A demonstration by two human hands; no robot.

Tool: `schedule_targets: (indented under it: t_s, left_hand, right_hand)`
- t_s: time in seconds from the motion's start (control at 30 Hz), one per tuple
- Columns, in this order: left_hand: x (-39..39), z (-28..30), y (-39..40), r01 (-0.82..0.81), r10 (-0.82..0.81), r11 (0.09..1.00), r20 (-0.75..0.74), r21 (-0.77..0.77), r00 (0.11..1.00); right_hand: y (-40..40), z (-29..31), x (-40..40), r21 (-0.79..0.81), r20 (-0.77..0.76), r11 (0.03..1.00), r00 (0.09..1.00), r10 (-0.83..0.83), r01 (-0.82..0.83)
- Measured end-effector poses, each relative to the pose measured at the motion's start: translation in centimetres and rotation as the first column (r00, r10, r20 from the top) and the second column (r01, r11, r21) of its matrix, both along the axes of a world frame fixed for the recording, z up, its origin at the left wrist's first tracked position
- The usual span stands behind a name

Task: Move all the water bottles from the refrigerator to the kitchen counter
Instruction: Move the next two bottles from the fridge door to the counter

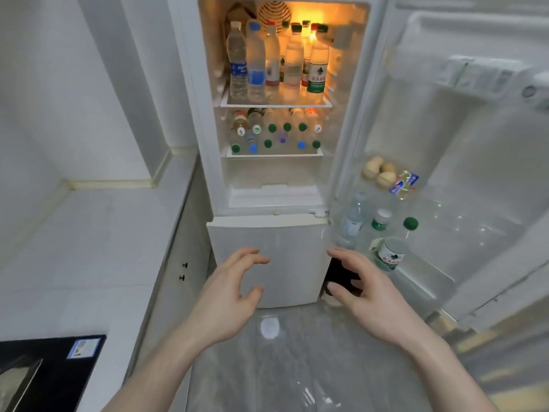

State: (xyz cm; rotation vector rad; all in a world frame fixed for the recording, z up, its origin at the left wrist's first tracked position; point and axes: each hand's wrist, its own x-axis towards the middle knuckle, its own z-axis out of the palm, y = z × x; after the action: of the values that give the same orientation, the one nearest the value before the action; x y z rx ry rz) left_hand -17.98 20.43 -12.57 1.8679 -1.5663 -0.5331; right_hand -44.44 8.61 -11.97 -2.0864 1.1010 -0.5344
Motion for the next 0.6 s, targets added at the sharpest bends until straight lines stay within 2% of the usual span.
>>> schedule_targets:
  t_s: [0.17, 0.37, 0.6]
  left_hand:
    - [-2.3, -0.6, -6.6, 0.163, -0.165, 0.984, 0.025, 0.077, 0.986]
    - [-6.7, -0.2, -14.8, 0.357, -0.359, 0.932, 0.013, 0.055, 0.933]
    - [-11.9, -1.9, -23.3, 0.379, -0.381, 0.921, 0.004, 0.092, 0.925]
  right_hand:
    - [-2.3, -0.3, -3.1, -0.013, 0.006, 0.987, 0.987, -0.158, 0.158]
    - [-5.2, -2.1, -7.0, 0.027, -0.003, 0.948, 0.948, -0.318, 0.318]
    - [-11.2, -5.0, -9.8, 0.069, -0.028, 0.934, 0.936, -0.35, 0.351]
